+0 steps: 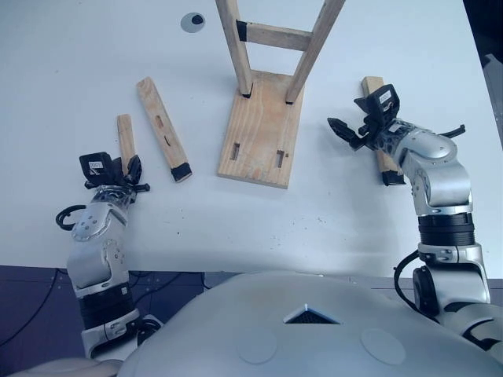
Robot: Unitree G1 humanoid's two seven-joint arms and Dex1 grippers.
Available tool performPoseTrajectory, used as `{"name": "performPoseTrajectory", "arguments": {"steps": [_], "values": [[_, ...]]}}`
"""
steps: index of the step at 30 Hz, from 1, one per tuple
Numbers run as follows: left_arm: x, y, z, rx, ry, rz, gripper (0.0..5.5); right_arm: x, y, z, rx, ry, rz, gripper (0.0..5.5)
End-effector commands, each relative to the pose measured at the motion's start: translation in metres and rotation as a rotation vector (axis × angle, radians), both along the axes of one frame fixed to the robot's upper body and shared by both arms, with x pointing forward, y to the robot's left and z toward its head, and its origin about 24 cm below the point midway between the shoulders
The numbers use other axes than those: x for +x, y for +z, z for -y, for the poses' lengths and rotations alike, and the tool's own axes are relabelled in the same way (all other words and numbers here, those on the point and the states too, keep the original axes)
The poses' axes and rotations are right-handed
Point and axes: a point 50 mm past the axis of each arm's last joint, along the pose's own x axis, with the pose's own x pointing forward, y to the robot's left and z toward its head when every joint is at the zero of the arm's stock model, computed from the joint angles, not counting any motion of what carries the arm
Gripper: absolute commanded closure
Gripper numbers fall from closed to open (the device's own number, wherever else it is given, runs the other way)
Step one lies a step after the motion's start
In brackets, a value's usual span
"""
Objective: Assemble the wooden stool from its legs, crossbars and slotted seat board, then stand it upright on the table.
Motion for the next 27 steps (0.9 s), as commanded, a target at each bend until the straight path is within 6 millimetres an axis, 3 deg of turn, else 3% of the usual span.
{"name": "performPoseTrajectory", "arguments": {"steps": [1, 3, 6, 8, 9, 11, 14, 16, 23, 27], "values": [[-0.016, -0.02, 0.002, -0.042, 0.03, -0.13, 4.26, 0.004, 0.005, -0.002, 0.006, 0.007, 0.017, 1.69], [0.0, -0.006, -0.008, 0.007, 0.052, -0.012, 4.26, 0.006, 0.007, -0.002, 0.01, 0.001, 0.029, 1.69], [0.058, 0.069, -0.028, 0.103, 0.028, 0.436, 4.26, 0.018, 0.023, 0.002, 0.088, -0.073, 0.125, 1.69], [0.097, 0.151, 0.003, 0.166, -0.254, 0.865, 4.26, 0.032, 0.071, -0.001, 0.57, -0.172, 0.27, 1.69], [0.105, 0.179, 0.023, 0.174, -0.392, 1.007, 4.26, 0.03, 0.099, -0.007, 0.85, -0.106, 0.307, 1.69], [0.113, 0.205, 0.06, 0.117, -0.621, 1.144, 4.26, 0.014, 0.142, -0.025, 1.165, 0.161, 0.315, 1.69], [0.105, 0.192, 0.119, -0.146, -0.991, 1.053, 4.26, -0.001, 0.173, -0.044, 1.344, 0.401, 0.26, 1.69], [0.094, 0.182, 0.139, -0.222, -1.116, 1.006, 4.26, 0.0, 0.179, -0.052, 1.387, 0.411, 0.212, 1.69], [0.082, 0.165, 0.162, -0.264, -1.269, 0.924, 4.26, 0.002, 0.172, -0.081, 1.406, 0.389, 0.046, 1.69], [0.083, 0.163, 0.162, -0.274, -1.239, 0.912, 4.26, -0.001, 0.171, -0.084, 1.407, 0.39, 0.024, 2.4]]}}
